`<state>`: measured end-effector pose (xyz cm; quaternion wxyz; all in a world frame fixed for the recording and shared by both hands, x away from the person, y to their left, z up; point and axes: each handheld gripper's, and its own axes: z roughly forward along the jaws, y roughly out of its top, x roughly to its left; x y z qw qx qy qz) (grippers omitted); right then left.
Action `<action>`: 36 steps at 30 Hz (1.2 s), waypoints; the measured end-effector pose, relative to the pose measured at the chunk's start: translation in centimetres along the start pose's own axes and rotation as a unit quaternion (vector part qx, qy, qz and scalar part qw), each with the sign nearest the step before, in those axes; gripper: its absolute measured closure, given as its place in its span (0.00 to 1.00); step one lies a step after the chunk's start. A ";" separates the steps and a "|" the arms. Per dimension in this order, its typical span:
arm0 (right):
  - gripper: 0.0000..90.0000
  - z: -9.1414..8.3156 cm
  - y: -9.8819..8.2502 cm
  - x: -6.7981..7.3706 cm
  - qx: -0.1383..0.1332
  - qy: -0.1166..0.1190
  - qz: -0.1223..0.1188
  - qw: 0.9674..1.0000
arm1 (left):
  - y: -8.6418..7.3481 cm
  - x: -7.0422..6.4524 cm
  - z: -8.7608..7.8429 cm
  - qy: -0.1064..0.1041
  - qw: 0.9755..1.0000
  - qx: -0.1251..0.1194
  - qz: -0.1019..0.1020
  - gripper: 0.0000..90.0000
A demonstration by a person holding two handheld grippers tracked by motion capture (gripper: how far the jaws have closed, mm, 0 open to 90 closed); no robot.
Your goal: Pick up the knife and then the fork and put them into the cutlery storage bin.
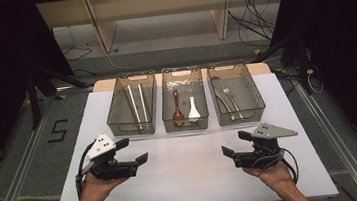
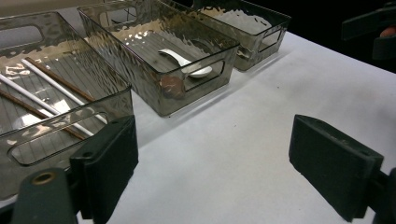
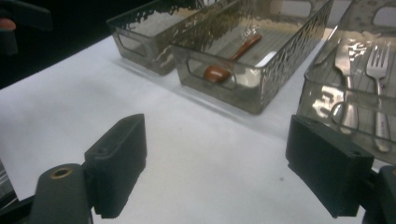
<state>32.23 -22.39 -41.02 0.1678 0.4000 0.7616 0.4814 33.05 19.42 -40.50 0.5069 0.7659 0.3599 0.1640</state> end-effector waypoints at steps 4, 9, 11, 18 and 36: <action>0.23 -0.1 -0.3 0.0 0.003 -0.003 -0.003 1.000 | -0.1 0.0 -0.1 -0.002 1.000 -0.001 0.002 0.17; 0.23 -0.3 -0.4 -0.1 0.003 -0.006 0.002 1.000 | -0.1 0.0 -0.2 -0.001 1.000 -0.002 0.001 0.17; 0.23 -0.3 -0.4 -0.1 0.003 -0.007 0.002 1.000 | -0.1 0.0 -0.2 -0.001 1.000 -0.002 -0.001 0.17; 0.23 -0.3 -0.4 -0.1 0.002 -0.007 0.002 1.000 | -0.1 0.0 -0.1 -0.002 1.000 -0.001 0.000 0.17; 0.23 -0.3 -0.3 -0.1 0.001 -0.010 0.000 1.000 | -0.1 0.0 0.0 -0.002 1.000 -0.001 0.001 0.17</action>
